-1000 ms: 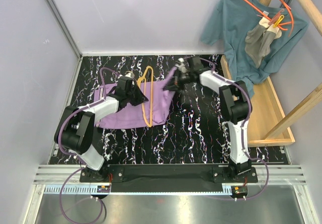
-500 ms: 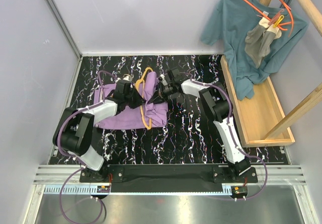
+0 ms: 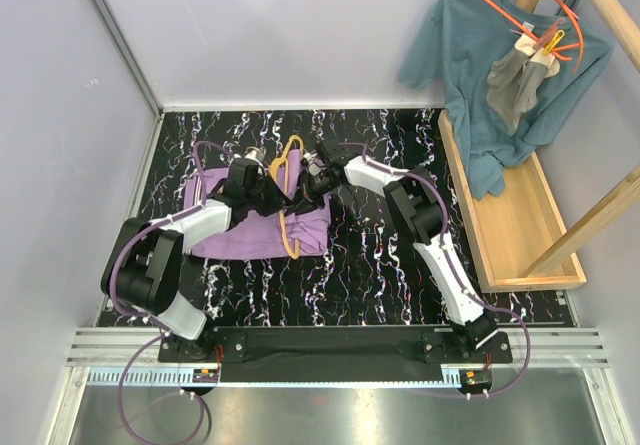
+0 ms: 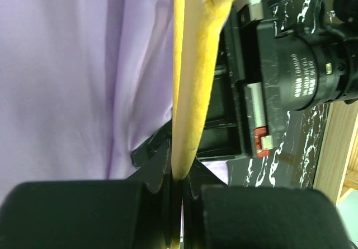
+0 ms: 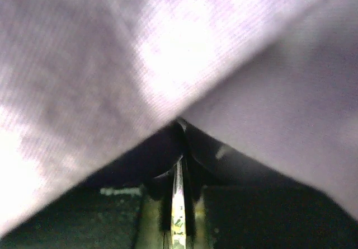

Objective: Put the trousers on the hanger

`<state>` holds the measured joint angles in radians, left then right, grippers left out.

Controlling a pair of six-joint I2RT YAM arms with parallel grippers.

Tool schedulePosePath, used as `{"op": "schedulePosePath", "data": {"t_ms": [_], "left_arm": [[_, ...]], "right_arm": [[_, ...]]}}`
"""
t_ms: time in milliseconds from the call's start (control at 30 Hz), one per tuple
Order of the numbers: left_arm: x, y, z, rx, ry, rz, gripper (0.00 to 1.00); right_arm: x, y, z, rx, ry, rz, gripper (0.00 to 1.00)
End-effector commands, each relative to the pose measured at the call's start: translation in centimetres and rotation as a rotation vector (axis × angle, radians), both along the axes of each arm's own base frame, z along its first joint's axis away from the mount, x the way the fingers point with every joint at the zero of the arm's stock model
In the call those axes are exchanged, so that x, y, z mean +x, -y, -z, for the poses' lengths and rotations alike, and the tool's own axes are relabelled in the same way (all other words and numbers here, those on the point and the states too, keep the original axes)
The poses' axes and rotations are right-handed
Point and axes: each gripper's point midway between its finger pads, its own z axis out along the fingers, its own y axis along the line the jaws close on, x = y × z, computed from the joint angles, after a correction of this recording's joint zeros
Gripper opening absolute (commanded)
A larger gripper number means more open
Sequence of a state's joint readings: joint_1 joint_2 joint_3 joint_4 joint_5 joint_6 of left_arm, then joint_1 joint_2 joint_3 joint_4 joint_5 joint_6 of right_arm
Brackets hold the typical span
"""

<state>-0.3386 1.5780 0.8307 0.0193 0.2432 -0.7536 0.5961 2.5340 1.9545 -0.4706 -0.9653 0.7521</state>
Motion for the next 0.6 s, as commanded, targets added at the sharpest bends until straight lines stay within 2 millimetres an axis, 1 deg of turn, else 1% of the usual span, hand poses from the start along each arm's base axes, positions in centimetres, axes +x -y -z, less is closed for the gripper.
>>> {"op": "schedulePosePath", "data": {"t_ms": [0,33,67,100,133,167,200,233,267,300,333,367,400,433,467,533,567], "left_arm": [[0.1,1.3,-4.5,-0.090,0.102,0.028,0.00],[-0.1,1.4,-4.4,-0.098,0.097,0.035,0.00],[-0.2,1.4,-4.3,-0.099,0.095,0.035,0.00],[-0.3,1.4,-4.0,-0.100,0.085,0.033,0.00],[-0.3,1.3,-3.5,-0.094,0.071,0.029,0.00],[-0.3,1.2,-3.2,-0.089,0.065,0.029,0.00],[-0.2,1.1,-3.2,-0.089,0.063,0.030,0.00],[-0.2,1.0,-3.1,-0.085,0.061,0.032,0.00],[-0.2,0.9,-3.0,-0.077,0.059,0.032,0.00],[-0.2,0.8,-2.9,-0.066,0.063,0.036,0.00],[-0.2,0.7,-2.6,-0.054,0.055,0.033,0.00],[-0.2,0.6,-2.2,-0.049,0.044,0.033,0.00],[-0.1,0.3,-1.9,-0.052,0.033,0.027,0.00],[-0.2,0.4,-1.9,-0.063,0.026,0.037,0.00],[-0.1,0.3,-1.7,-0.061,0.022,0.036,0.00],[-0.1,0.3,-1.9,-0.057,0.030,0.044,0.00],[0.0,0.3,-1.9,-0.054,0.033,0.047,0.00]], "right_arm": [[-2.6,-0.2,2.2,-0.106,-0.060,-0.030,0.09],[-2.6,-0.2,1.8,-0.091,-0.061,-0.033,0.16],[-2.6,-0.3,1.5,-0.088,-0.064,-0.036,0.18],[-2.1,-0.2,1.0,-0.084,-0.038,-0.039,0.22],[-1.9,0.1,0.9,-0.098,-0.027,-0.036,0.25],[-1.9,0.4,0.0,-0.106,-0.023,-0.034,0.28],[-1.6,1.0,-0.5,-0.107,-0.007,-0.034,0.36],[-1.4,1.5,-0.8,-0.120,0.009,-0.026,0.41],[-1.2,2.0,-2.2,-0.123,0.030,-0.021,0.44],[-1.0,2.8,-2.3,-0.128,0.041,-0.016,0.45],[-0.2,3.7,-2.8,-0.115,0.041,0.006,0.49],[0.4,4.1,-3.6,-0.089,0.054,0.018,0.51],[0.8,4.7,-3.9,-0.073,0.045,0.025,0.52],[1.7,5.6,-4.5,-0.045,0.029,0.040,0.53],[2.0,5.9,-4.7,-0.031,0.030,0.042,0.54],[3.0,6.4,-5.9,-0.012,0.073,0.040,0.56],[3.0,6.8,-6.2,-0.015,0.061,0.040,0.56]]}}
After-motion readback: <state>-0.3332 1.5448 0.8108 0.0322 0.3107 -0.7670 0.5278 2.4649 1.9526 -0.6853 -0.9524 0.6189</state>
